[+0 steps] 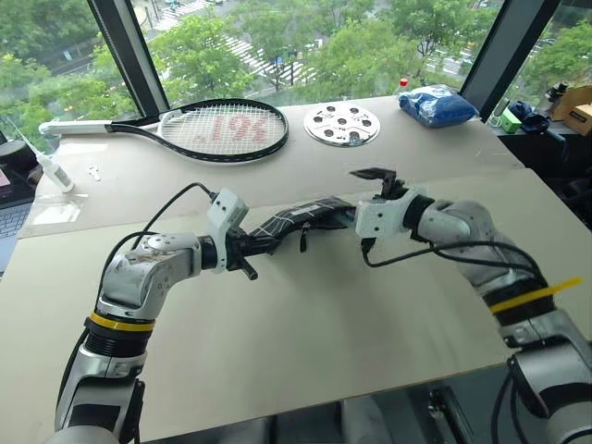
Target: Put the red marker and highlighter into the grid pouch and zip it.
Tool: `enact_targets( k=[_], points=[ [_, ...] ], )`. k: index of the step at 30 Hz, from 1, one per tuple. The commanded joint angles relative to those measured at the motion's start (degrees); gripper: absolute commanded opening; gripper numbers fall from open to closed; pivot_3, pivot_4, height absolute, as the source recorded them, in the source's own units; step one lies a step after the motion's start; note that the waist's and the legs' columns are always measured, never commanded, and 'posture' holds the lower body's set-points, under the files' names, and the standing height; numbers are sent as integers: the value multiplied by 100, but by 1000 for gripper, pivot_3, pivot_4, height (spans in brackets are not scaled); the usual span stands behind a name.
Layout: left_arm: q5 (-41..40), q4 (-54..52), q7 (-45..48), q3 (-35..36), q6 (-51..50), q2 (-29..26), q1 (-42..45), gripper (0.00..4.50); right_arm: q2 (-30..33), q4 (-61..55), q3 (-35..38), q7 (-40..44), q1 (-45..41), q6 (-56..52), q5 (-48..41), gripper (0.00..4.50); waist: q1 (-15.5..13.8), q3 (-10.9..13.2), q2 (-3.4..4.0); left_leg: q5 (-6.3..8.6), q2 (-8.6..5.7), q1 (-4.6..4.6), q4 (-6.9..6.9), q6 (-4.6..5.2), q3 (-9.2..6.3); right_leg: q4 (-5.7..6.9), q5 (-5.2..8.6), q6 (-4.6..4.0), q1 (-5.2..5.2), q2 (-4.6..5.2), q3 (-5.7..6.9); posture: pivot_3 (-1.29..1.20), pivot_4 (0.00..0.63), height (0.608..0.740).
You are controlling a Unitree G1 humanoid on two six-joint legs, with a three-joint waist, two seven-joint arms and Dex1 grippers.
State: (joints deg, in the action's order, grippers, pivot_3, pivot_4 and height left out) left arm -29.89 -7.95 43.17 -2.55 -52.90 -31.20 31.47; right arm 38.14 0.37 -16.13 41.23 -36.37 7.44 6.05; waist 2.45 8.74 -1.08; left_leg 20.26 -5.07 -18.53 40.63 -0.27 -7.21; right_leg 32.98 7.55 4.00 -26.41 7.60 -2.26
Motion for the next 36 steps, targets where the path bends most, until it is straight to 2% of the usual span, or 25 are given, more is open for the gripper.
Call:
enact_targets(
  k=[1, 6, 10, 14, 17, 21, 25, 31, 36],
  points=[
    [-113, -91, -2, 169, 18, 12, 126, 0, 29, -1295, 905, 453, 4, -1497, -1589, 3953, -10, 0, 0, 0, 0, 0, 0, 0, -4, 0, 0, 0, 0, 0, -1, 0, 150, 740],
    [-99, -64, 11, 143, 23, 35, 129, 0, 41, -1589, 1734, 57, -151, -2869, -2227, 3953, -89, 0, 0, 1, -2, 8, 0, 2, -7, 4, 0, 0, 4, 0, 1, 0, 150, 740],
    [-93, -27, 17, 144, 29, 46, 162, 0, -52, -2072, 2304, -146, -76, -3890, -3062, 3953, -132, 0, 1, 1, 1, 8, -1, 2, 8, 5, -1, -1, 2, -1, 1, 0, 150, 740],
    [-90, 6, 27, 146, 35, 57, 181, 0, 595, -3027, 2441, 678, 947, -4901, -4146, 3953, -189, 0, 1, 4, 1, 7, -1, 7, 6, 2, -1, -1, 3, -1, 2, 0, 150, 740],
    [-80, 36, 41, 144, 44, 63, 204, 0, 1198, -3062, 2191, 991, 1726, -4707, -3710, 3953, -248, 1, 1, 13, -1, 5, 2, 19, 7, -2, 0, -1, 8, -1, 9, 0, 150, 740],
    [-69, 69, 42, 139, 58, 76, 237, 0, 1434, -2525, 1989, 853, 2011, -4250, -3057, 3953, -204, 1, -1, 17, -2, 11, 15, 24, 39, -2, -4, 4, 8, 3, -3, 0, 150, 740],
    [-45, 83, 57, 136, 72, 52, 239, 0, 1125, -2248, 1742, 392, 1847, -4508, -2778, 3953, -159, 2, -1, 16, 6, 20, 11, 22, 46, 5, -4, 2, 8, 0, -5, 0, 150, 740],
    [-32, 20, 40, 138, 52, 47, 195, 0, 413, -2525, 1639, -287, 1427, -5782, -3113, 3953, -175, 2, -1, 16, 6, 17, 13, 21, 48, 3, -6, 0, 7, 0, -12, 0, 150, 740],
    [-24, 16, 38, 142, 47, 25, 178, 0, 179, -2900, 1860, -558, 1240, -6827, -3631, 3953, -220, 2, -1, 17, 4, 15, 11, 21, 41, -2, -6, 0, 7, 0, -7, 0, 150, 740]
  ],
)
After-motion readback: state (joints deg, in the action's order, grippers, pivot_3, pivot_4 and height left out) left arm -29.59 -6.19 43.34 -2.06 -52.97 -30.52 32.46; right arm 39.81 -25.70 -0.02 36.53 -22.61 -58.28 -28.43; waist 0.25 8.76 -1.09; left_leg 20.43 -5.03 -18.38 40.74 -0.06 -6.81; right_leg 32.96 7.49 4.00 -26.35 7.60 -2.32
